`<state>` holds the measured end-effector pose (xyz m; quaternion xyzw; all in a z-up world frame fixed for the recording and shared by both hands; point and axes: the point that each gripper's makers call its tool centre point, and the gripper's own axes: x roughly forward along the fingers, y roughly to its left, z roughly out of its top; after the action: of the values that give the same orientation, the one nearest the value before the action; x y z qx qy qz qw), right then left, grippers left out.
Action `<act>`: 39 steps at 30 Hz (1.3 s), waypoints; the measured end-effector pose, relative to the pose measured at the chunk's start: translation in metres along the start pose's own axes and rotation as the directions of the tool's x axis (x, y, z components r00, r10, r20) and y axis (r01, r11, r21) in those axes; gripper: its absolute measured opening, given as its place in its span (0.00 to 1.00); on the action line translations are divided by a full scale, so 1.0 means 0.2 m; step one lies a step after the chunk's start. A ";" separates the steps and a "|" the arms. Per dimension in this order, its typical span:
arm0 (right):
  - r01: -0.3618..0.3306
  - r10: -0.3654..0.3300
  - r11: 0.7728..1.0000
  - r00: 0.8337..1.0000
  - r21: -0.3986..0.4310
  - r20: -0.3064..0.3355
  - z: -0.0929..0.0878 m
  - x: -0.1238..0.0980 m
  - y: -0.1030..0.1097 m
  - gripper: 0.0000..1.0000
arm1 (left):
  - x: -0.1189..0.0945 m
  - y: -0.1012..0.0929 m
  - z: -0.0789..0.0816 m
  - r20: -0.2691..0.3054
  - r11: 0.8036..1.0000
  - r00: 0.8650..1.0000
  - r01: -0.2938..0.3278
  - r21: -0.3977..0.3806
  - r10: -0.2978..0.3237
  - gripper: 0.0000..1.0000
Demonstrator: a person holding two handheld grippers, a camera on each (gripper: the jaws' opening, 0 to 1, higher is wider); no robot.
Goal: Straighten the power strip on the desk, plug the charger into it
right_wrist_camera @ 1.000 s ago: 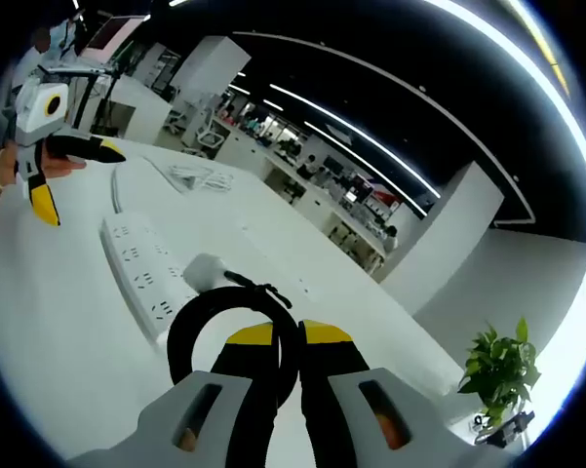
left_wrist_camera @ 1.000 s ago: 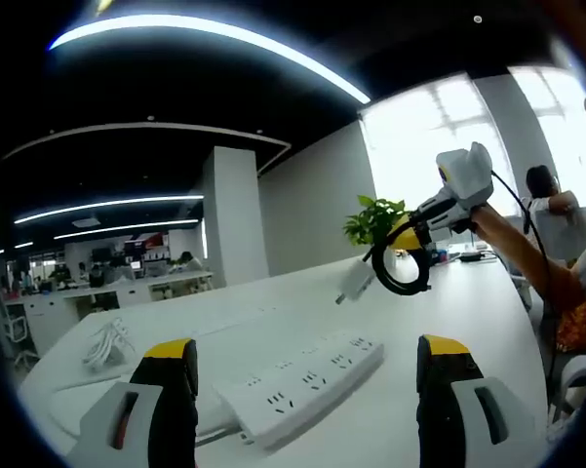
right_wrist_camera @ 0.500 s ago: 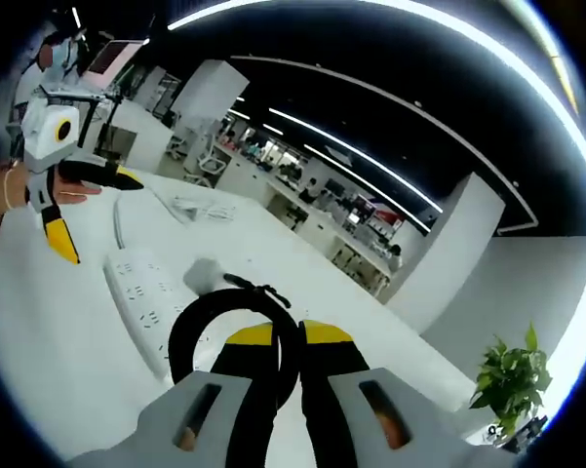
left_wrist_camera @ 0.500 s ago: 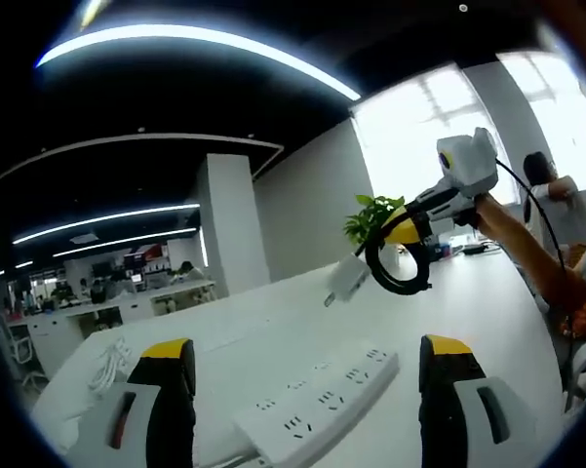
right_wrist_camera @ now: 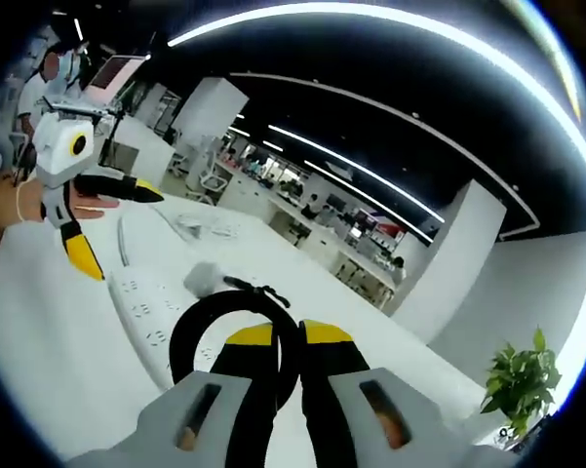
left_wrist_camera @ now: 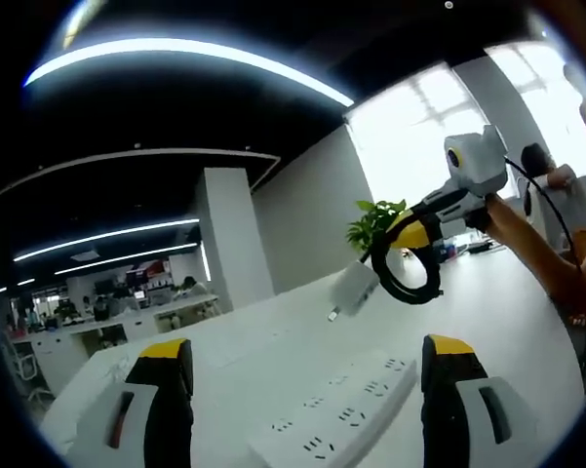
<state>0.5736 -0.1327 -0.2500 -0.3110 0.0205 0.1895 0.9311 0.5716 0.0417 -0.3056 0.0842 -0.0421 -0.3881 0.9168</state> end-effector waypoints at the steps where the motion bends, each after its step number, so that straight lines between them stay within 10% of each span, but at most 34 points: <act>1: -0.003 0.003 1.000 1.000 0.000 0.001 0.00 0.00 0.01 0.05 | 0.00 0.00 0.00 0.001 1.000 1.000 -0.001 0.006 0.001 0.99; 18: -0.029 0.029 1.000 1.000 -0.009 0.002 0.02 0.00 0.06 0.05 | 0.08 -0.03 0.06 -0.005 0.967 1.000 0.003 0.253 -0.002 0.99; 39: -0.063 0.063 0.997 0.998 -0.043 -0.007 0.05 0.02 0.14 0.05 | 0.18 -0.03 0.05 -0.056 0.948 0.997 0.067 0.312 -0.052 0.94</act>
<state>0.5662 -0.1048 -0.2577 -0.3308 0.0289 0.2183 0.9177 0.5915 0.0104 -0.2956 0.2394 -0.0791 -0.4019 0.8803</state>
